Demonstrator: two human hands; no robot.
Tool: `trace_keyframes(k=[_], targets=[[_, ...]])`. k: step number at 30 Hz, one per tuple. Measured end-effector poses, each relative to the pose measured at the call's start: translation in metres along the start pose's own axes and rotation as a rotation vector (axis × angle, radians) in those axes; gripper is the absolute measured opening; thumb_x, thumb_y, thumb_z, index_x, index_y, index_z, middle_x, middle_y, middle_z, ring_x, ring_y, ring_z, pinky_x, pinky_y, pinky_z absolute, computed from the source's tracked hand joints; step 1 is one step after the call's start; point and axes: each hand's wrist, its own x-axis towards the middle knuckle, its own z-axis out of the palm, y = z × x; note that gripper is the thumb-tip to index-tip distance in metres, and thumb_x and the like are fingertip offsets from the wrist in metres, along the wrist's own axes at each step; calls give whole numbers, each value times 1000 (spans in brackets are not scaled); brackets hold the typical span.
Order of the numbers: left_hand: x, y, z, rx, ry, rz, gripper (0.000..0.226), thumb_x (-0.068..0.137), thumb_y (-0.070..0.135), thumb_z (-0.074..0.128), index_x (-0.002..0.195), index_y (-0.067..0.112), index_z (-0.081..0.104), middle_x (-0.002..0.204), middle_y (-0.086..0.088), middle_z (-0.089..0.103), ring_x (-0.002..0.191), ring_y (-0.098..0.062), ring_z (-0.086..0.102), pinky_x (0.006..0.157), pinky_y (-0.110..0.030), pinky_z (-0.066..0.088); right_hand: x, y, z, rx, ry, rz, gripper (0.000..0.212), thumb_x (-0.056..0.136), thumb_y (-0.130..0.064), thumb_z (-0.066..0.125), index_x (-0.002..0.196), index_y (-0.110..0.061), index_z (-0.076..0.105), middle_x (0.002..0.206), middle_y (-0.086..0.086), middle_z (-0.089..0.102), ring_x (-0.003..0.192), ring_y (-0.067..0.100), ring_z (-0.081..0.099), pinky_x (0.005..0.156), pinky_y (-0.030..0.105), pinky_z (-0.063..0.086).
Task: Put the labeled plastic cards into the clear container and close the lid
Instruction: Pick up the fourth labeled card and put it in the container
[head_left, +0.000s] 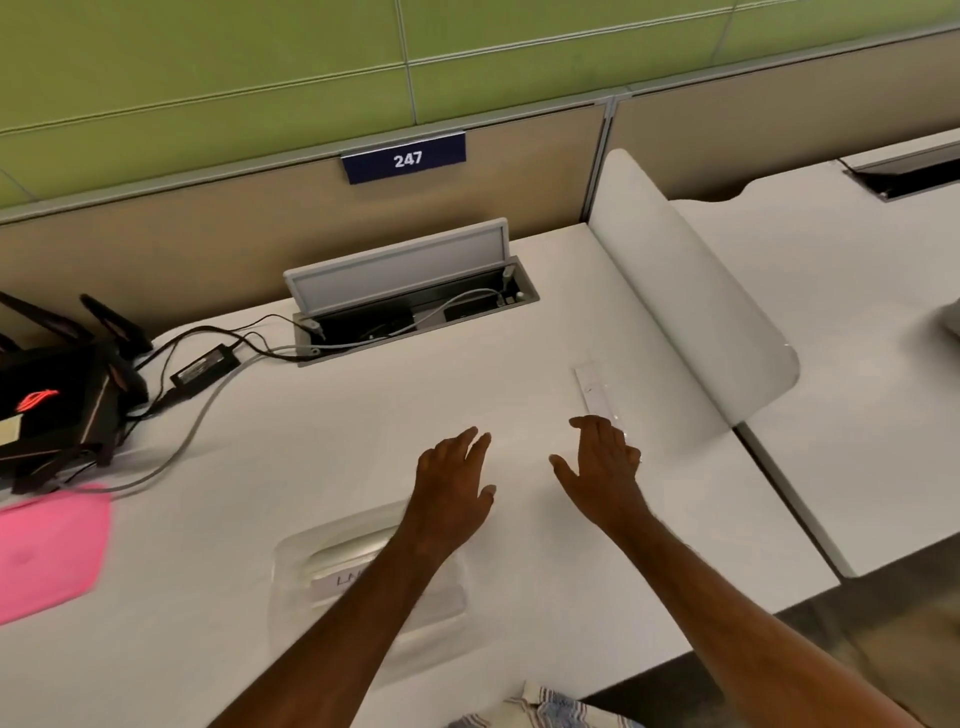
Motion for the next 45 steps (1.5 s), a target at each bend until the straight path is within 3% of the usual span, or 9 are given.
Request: trace_keyframes(k=[11, 17, 23, 28, 32, 36, 40, 45], targets=[[65, 42, 22, 13, -152, 51, 71, 100, 39, 54, 162, 20, 24, 170, 0, 25, 152, -23, 28, 121, -40, 25, 34, 58, -5, 17, -51, 217, 61, 93, -33, 68, 144, -11, 44, 139, 8, 49, 125, 31, 48, 97, 48, 39], [90, 49, 33, 17, -263, 37, 71, 100, 38, 56, 161, 17, 26, 170, -2, 24, 151, -27, 30, 119, -42, 28, 41, 72, 5, 142, -131, 297, 51, 94, -29, 67, 136, -17, 43, 120, 1, 65, 115, 29, 58, 96, 44, 35], [102, 46, 41, 15, -326, 17, 70, 100, 38, 54, 161, 17, 26, 170, -3, 23, 147, -29, 36, 119, -42, 31, 48, 82, 10, 174, -150, 343, 21, 98, -25, 54, 117, -20, 48, 107, -4, 73, 101, 26, 68, 87, 38, 26], [104, 41, 40, -52, -280, -2, 69, 101, 39, 55, 161, 17, 28, 170, -2, 24, 147, -28, 36, 119, -40, 29, 54, 83, -1, 251, -147, 369, 14, 98, -16, 44, 110, -16, 51, 106, -8, 69, 94, 24, 69, 90, 35, 24], [104, 34, 31, -185, -219, -53, 66, 100, 38, 59, 158, 19, 34, 167, 0, 30, 148, -28, 36, 119, -40, 30, 55, 79, -16, 350, -179, 351, 15, 99, -21, 47, 113, -19, 53, 103, -9, 69, 94, 24, 64, 99, 40, 35], [103, 25, 16, -360, -126, -102, 61, 99, 33, 63, 154, 20, 40, 161, 0, 40, 145, -28, 40, 119, -43, 34, 54, 75, -38, 579, -203, 335, 18, 90, -30, 60, 108, -34, 58, 98, -9, 73, 99, 17, 65, 83, 30, 50], [106, 13, -5, -551, -30, -136, 60, 96, 28, 70, 149, 19, 45, 151, -3, 50, 137, -27, 48, 114, -47, 42, 57, 66, -57, 776, -180, 220, 31, 92, -20, 71, 121, -26, 61, 94, -9, 76, 92, 5, 70, 81, 22, 47], [116, 2, -38, -744, 63, -190, 56, 96, 26, 72, 145, 19, 47, 146, -1, 54, 127, -16, 54, 100, -30, 44, 53, 53, -75, 1006, -282, 112, 37, 97, -5, 63, 130, -20, 56, 99, 9, 79, 90, 16, 70, 93, 33, 53]])
